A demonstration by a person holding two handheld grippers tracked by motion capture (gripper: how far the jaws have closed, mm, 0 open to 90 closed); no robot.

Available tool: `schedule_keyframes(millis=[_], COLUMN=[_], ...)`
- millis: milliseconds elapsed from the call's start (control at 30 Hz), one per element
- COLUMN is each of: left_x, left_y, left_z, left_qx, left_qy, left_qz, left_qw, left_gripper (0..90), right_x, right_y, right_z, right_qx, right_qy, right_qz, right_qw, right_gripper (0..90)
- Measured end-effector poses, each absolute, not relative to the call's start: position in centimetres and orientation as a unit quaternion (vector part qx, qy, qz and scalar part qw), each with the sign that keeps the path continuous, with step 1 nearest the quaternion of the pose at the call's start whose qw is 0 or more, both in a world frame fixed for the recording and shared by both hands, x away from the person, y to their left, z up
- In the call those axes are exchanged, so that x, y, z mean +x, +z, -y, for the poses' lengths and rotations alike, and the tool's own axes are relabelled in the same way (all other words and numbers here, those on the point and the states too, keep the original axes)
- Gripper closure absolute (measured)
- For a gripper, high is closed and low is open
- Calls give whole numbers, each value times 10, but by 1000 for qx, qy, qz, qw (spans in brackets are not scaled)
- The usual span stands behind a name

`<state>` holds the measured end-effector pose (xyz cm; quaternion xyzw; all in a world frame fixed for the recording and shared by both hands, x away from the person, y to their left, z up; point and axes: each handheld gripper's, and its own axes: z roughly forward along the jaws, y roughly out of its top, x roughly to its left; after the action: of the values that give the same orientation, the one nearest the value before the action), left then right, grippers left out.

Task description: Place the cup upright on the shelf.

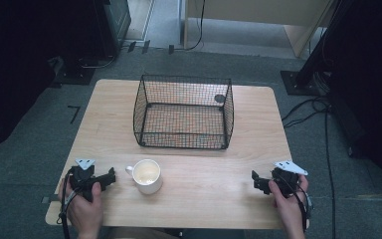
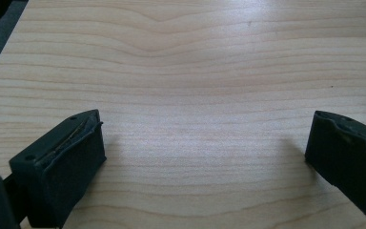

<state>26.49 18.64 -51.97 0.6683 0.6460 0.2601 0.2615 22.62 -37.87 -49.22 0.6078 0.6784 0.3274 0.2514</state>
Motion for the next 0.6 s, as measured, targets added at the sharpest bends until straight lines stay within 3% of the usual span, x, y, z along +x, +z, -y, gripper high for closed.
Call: schedule_keyframes(millis=[600], left_x=[265], left_y=[-520], left_z=[-186], left_qx=[668], left_qy=[260], left_qz=[-646], left_qw=[262], left_gripper=[0], right_x=[242], right_y=[-480], right_z=[322], right_qx=[565], right_qy=[358], right_qz=[-702], right_qw=[244], right_gripper=[0])
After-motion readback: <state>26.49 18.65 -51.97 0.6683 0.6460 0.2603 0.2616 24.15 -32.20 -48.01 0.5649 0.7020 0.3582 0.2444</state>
